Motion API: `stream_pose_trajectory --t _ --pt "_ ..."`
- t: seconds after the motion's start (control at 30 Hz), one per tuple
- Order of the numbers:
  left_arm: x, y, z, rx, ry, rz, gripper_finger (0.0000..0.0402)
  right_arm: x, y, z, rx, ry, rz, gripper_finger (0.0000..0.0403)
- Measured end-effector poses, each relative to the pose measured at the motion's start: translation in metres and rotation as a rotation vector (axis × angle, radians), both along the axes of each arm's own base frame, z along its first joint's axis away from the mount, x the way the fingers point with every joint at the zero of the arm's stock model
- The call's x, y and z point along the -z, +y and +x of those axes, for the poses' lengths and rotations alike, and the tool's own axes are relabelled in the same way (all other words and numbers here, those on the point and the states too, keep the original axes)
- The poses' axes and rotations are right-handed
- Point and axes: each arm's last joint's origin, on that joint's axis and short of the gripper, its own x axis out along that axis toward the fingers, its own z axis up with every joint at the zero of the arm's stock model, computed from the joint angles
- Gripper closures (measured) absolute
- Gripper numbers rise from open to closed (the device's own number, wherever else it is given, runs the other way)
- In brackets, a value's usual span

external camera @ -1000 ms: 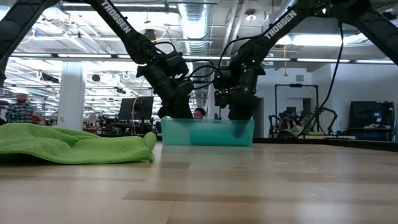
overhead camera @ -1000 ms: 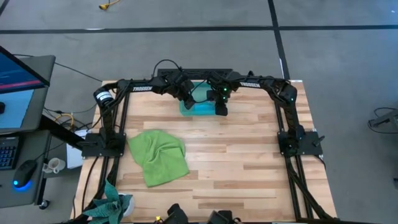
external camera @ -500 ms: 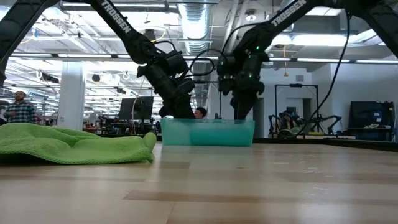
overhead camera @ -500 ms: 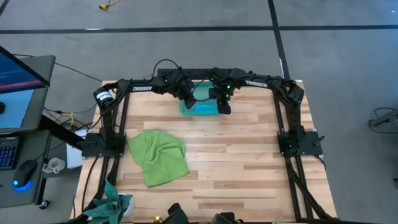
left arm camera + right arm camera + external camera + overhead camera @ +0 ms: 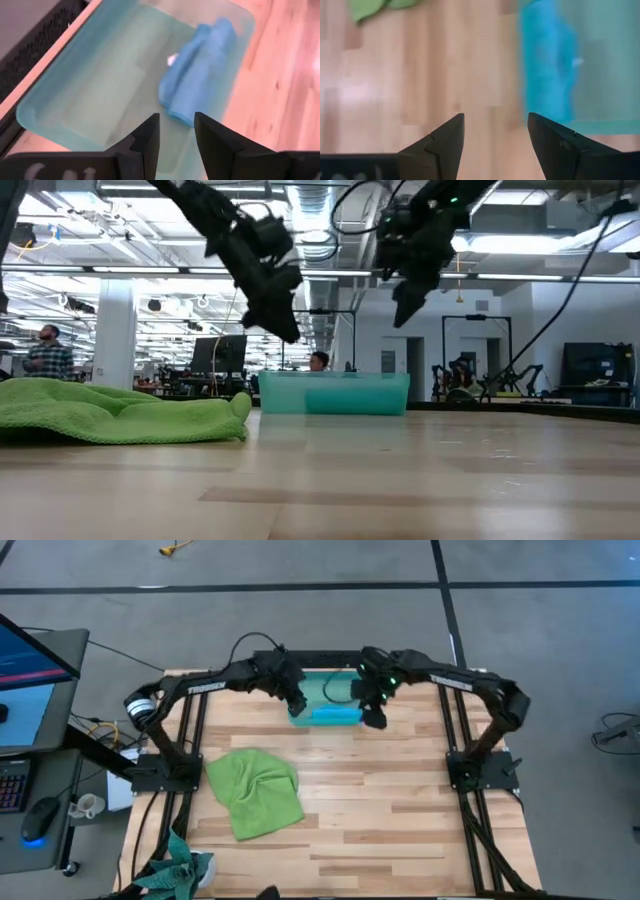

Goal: Roll microfiber towels into tight, uniform cylinder then place into a basket
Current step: Fold the green microfiber cloth

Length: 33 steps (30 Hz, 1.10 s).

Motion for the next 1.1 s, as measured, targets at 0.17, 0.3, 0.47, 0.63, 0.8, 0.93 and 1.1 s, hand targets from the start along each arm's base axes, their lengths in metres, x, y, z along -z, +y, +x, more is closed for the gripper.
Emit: stream_pose_trajectory --t 0.17,0.3,0.47,0.63,0.8,0.93,1.1 --pt "-0.004 -0.056 0.001 0.048 0.066 0.1 0.029 0.016 0.046 -0.025 -0.016 -0.006 0.029 0.0163" --pt "-0.002 -0.106 -0.002 0.115 0.069 0.102 0.029 0.023 0.086 -0.037 -0.022 -0.107 0.043 0.0163" --pt "0.007 -0.163 -0.008 0.195 0.051 0.039 0.029 0.029 0.138 -0.045 -0.075 -0.276 -0.011 0.0163" --pt "0.021 -0.213 -0.008 0.226 0.015 -0.035 0.029 0.035 0.181 -0.054 -0.08 -0.314 -0.067 0.0163" --pt "0.039 -0.252 -0.006 0.169 -0.026 -0.043 0.029 0.037 0.217 -0.061 -0.096 -0.318 -0.077 0.0163" --pt "0.057 -0.278 -0.003 0.132 -0.037 -0.094 0.029 0.034 0.238 -0.065 -0.121 -0.361 -0.067 0.0163" --pt "0.082 -0.3 -0.002 0.038 0.004 -0.181 0.029 0.033 0.255 -0.071 -0.183 -0.364 -0.05 0.0163"
